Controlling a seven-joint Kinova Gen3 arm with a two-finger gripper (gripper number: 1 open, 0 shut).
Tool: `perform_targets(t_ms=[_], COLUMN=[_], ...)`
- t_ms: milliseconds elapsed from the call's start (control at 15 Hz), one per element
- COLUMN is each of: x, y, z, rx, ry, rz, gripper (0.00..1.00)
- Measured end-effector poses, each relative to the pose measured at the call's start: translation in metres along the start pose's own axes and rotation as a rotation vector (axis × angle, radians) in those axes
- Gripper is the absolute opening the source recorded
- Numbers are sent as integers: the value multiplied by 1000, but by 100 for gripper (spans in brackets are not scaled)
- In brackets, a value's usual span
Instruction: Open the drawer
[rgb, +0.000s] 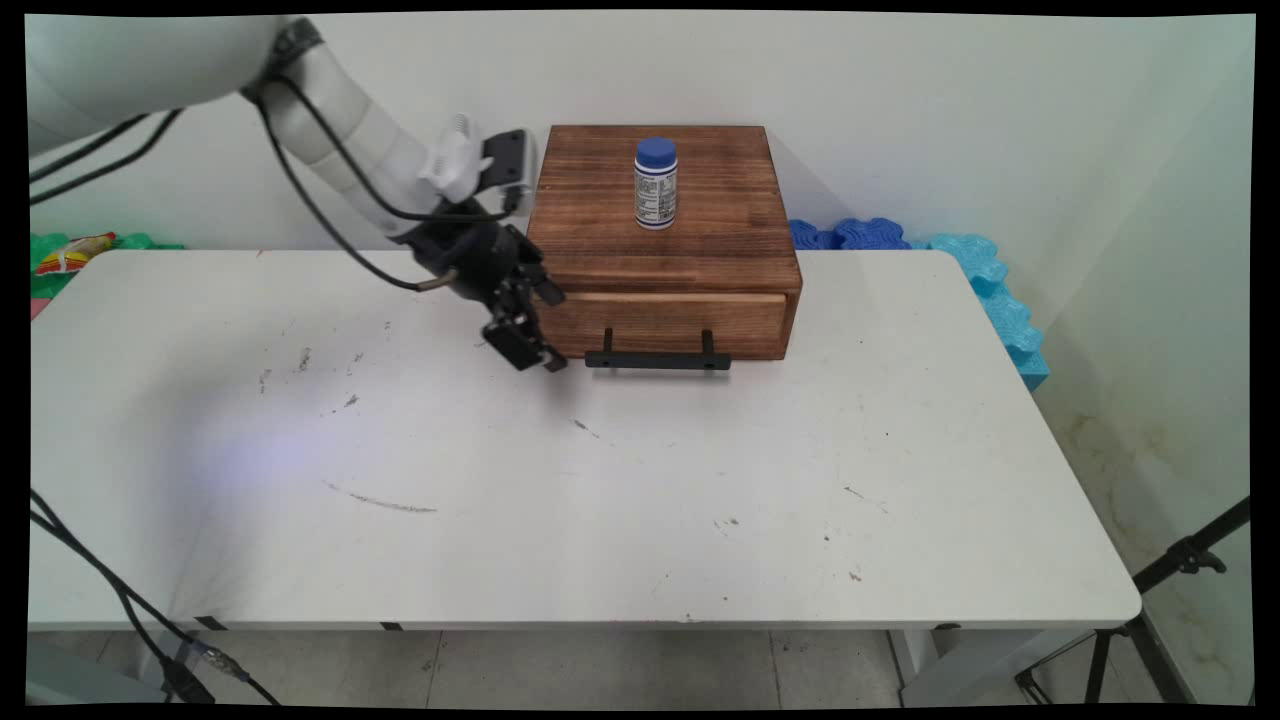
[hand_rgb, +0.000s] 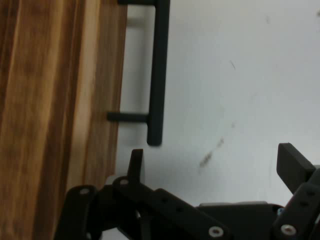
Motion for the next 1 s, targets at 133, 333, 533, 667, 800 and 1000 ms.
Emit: perform_targets(t_ms=[133,333,533,667,800,1000], x=[9,21,30,36,42,46], y=[1,3,7,10,13,16], z=[10,26,44,58,72,90], rx=[6,11,18,26,37,49], ry=[3,5,3,2,1,-4], rz=[4,17,38,57,80,106], gripper=[100,100,100,100,100,100])
